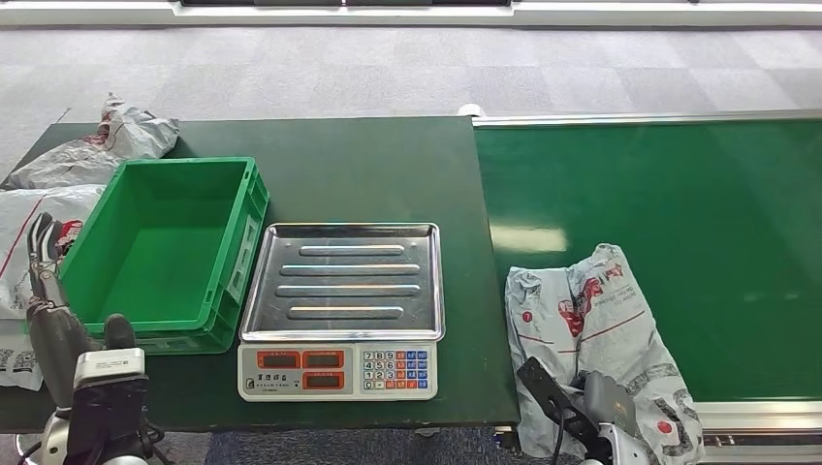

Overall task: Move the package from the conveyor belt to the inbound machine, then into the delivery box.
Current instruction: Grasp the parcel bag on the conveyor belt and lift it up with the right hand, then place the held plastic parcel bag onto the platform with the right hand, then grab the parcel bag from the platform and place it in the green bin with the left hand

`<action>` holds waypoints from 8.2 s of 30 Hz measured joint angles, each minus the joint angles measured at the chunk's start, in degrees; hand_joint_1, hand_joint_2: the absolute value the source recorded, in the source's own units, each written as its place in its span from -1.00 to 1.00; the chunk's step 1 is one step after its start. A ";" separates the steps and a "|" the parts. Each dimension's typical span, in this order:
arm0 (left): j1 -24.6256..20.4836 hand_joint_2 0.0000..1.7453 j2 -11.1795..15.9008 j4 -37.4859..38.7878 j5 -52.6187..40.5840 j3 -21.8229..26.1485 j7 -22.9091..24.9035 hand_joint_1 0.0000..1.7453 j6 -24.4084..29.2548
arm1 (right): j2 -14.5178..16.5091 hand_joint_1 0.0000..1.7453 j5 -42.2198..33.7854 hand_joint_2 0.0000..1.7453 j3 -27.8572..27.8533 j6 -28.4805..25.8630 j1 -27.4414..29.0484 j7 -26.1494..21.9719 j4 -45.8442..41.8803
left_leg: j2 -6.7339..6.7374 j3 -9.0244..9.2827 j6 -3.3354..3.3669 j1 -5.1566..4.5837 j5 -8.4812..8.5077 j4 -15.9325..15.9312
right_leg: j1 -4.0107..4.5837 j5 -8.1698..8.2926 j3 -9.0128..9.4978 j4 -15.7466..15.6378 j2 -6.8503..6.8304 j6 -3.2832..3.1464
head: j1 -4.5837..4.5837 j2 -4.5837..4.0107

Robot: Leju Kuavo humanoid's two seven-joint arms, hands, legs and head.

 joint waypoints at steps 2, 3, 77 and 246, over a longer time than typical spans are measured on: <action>0.18 -1.00 -0.17 -0.22 0.04 0.00 -0.12 -1.00 -0.01 | 0.18 1.00 0.00 1.00 -0.03 0.02 0.56 -0.21 -0.76 | 0.01 -0.04 0.00 0.00 0.00 0.00 | 0.00 0.00 -0.04 0.00 0.00 0.00 | 0.01 0.00; 0.22 -1.00 -0.24 -0.29 0.05 0.00 -0.16 -1.00 -0.02 | 0.24 1.00 0.00 1.00 -0.04 0.02 0.77 -0.29 -1.03 | 0.01 -0.05 0.00 0.00 0.00 0.00 | 0.00 0.00 -0.05 0.00 0.00 0.00 | 0.01 0.00; -4.81 -1.00 -2.48 7.25 9.28 0.09 -6.52 -1.00 -1.95 | -7.13 1.00 -2.87 1.00 42.20 -3.92 -45.42 -9.85 -3.04 | 0.19 -0.61 -0.11 0.07 0.64 0.00 | 0.04 0.66 -0.72 0.07 0.22 -0.10 | -0.01 0.00; -54.90 1.00 10.14 73.42 -7.90 -50.93 -6.46 1.00 -33.45 | -11.52 -1.00 -21.59 1.00 25.85 -21.84 3.73 -28.35 -45.16 | 0.04 0.72 -0.01 -0.02 0.22 -0.08 | 0.01 0.16 0.68 0.00 0.16 -0.01 | 0.01 0.00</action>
